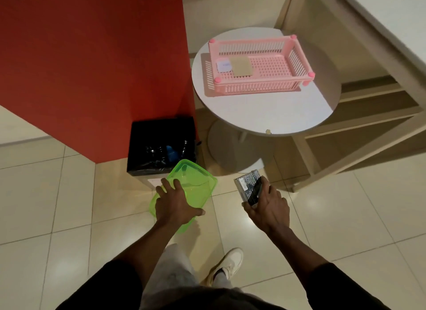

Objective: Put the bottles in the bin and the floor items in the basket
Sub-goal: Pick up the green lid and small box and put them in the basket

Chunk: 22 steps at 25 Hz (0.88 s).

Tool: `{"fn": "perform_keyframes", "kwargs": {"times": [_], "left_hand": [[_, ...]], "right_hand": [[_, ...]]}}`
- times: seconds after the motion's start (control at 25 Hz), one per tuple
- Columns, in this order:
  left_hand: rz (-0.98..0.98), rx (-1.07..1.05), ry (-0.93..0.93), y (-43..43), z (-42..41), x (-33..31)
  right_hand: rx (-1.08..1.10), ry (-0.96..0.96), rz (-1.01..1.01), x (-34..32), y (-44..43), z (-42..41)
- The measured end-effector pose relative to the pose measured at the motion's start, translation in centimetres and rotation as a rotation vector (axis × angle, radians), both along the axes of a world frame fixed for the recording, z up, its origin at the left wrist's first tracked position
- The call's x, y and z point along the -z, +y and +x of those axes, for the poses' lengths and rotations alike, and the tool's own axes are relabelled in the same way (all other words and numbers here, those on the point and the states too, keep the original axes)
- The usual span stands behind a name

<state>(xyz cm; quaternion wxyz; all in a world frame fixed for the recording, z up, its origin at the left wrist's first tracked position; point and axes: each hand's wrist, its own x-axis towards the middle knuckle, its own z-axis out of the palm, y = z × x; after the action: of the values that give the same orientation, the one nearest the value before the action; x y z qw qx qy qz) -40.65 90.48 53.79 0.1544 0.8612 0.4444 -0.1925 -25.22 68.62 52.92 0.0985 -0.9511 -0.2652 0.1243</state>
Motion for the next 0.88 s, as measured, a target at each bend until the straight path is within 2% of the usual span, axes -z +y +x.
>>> {"fn": "perform_keyframes", "kwargs": {"times": [0.36,0.88], "left_hand": [[0.097,0.018,-0.045,3.0,17.6,-2.3],[0.026,-0.056,-0.155,10.9,43.2,-9.2]], "right_hand": [[0.065,-0.034,0.054,-0.7,3.0,14.2],[0.143,-0.211,0.158,-7.4,11.0,36.4]]}}
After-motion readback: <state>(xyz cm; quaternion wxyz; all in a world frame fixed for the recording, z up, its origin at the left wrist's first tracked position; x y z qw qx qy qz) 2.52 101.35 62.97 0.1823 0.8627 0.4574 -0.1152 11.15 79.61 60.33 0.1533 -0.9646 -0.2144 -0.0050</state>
